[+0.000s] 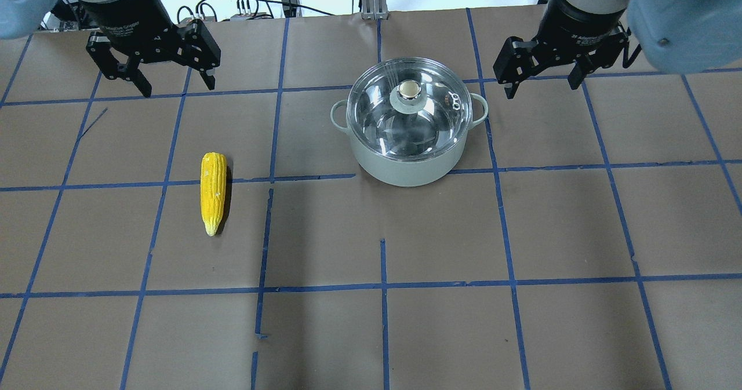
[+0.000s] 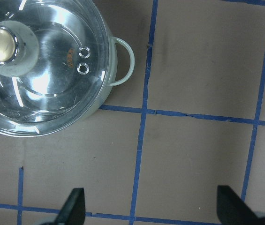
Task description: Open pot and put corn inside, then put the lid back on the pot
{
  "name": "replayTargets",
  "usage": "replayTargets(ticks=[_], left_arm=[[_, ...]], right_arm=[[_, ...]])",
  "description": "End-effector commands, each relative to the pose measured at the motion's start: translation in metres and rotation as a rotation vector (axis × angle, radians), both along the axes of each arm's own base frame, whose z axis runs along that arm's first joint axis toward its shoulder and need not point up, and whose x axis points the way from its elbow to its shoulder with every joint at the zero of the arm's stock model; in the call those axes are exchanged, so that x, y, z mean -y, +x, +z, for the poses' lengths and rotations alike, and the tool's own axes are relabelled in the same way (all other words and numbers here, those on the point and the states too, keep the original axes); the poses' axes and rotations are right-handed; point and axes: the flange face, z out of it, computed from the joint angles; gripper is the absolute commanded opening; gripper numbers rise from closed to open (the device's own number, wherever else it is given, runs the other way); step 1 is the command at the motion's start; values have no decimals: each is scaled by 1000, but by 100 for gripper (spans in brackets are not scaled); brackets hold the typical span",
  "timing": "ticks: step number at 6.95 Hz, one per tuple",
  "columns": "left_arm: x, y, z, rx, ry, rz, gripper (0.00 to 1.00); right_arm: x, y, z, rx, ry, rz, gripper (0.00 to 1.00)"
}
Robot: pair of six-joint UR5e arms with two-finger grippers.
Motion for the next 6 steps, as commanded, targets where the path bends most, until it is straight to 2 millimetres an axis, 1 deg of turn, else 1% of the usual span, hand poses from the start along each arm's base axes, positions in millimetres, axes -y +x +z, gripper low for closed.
replayTargets(ticks=[1, 2, 3, 4, 5, 6], left_arm=[[1, 1, -2, -2, 3, -2, 100], [4, 1, -3, -3, 2, -1, 100], [4, 1, -4, -3, 4, -1, 100], [2, 1, 0, -3, -4, -1, 100], [5, 2, -3, -3, -1, 2, 100], [2, 2, -1, -3, -5, 2, 100]], right_arm=[[8, 2, -6, 8, -3, -1, 100], [13, 5, -9, 7, -17, 28, 100], [15, 26, -14, 8, -31, 86, 100], [27, 58, -12, 10, -78, 128, 100], [51, 87, -13, 10, -88, 157, 100], [81, 110, -26, 15, -81, 128, 100]])
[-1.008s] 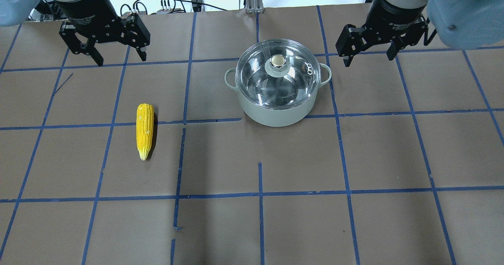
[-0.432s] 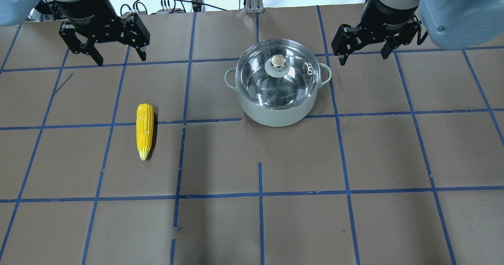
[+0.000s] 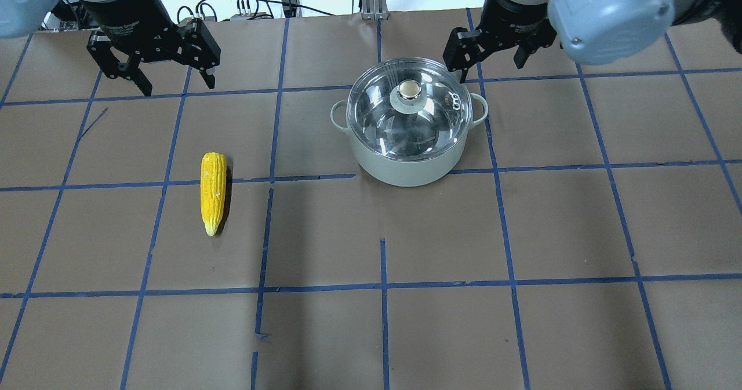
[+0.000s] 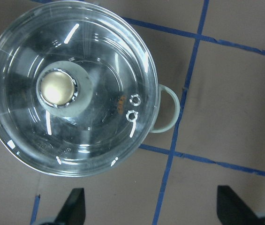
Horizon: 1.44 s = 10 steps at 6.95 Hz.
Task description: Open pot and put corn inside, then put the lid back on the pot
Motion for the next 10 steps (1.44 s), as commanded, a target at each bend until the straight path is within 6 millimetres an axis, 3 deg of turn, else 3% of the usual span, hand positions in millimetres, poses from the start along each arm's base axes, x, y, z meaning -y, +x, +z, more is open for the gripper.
replayTargets(ticks=[1, 2, 3, 10], left_arm=[[-1, 0, 1, 2, -3, -1, 100], [-3, 1, 3, 5, -3, -1, 100], [0, 4, 1, 3, -3, 5, 100], [10, 2, -5, -9, -21, 15, 100]], right_arm=[[53, 47, -29, 7, 10, 3, 100], [65, 70, -62, 15, 7, -2, 100], [71, 91, -81, 19, -10, 14, 100], [57, 90, -105, 2, 46, 54, 100]])
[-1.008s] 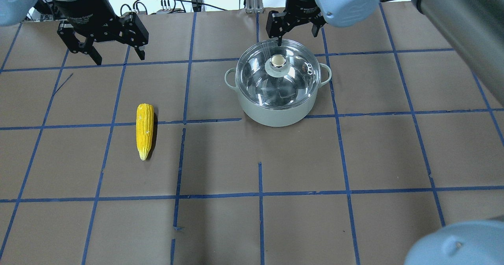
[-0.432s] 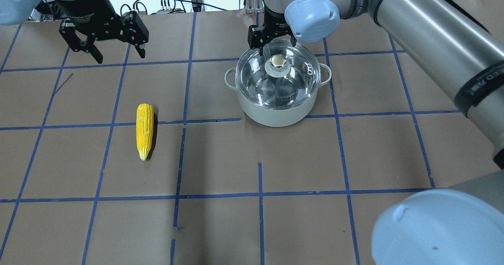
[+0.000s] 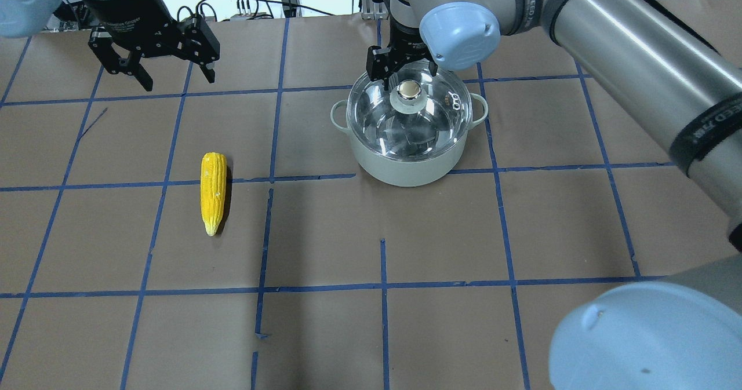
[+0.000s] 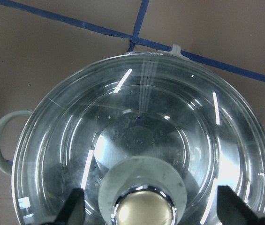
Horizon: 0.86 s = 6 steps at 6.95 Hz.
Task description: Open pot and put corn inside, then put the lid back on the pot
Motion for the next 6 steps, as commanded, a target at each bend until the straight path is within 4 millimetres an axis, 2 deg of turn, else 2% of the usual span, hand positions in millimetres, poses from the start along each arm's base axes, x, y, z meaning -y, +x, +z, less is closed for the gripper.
replayTargets(ticks=[1, 4, 6], left_arm=[[2, 0, -5, -2, 7, 8, 100], [1, 0, -5, 6, 11, -1, 100], [2, 2, -5, 9, 11, -3, 100]], right_arm=[[-4, 0, -4, -2, 9, 2, 100], [-2, 1, -7, -1, 5, 2, 97], [-1, 1, -10, -4, 9, 5, 85]])
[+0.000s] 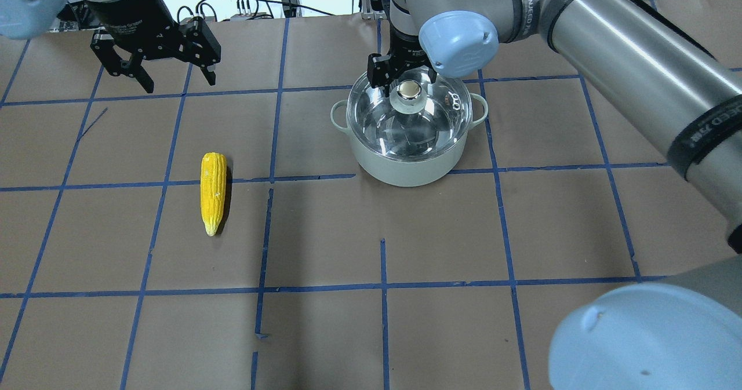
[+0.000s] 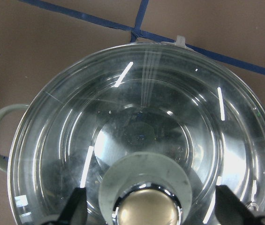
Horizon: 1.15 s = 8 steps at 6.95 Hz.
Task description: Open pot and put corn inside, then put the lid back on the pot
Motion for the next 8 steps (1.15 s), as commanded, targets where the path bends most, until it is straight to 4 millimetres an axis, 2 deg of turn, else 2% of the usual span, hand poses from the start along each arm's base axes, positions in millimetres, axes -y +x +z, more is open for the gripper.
replayTargets(ticks=[1, 6, 8], left_arm=[[0, 2, 0, -3, -1, 1, 100], [0, 5, 2, -1, -4, 6, 100], [0, 9, 6, 0, -11, 12, 100]], right_arm=[[0, 0, -1, 0, 2, 2, 70], [3, -4, -2, 28, 11, -7, 24], [6, -6, 2, 29, 5, -11, 21]])
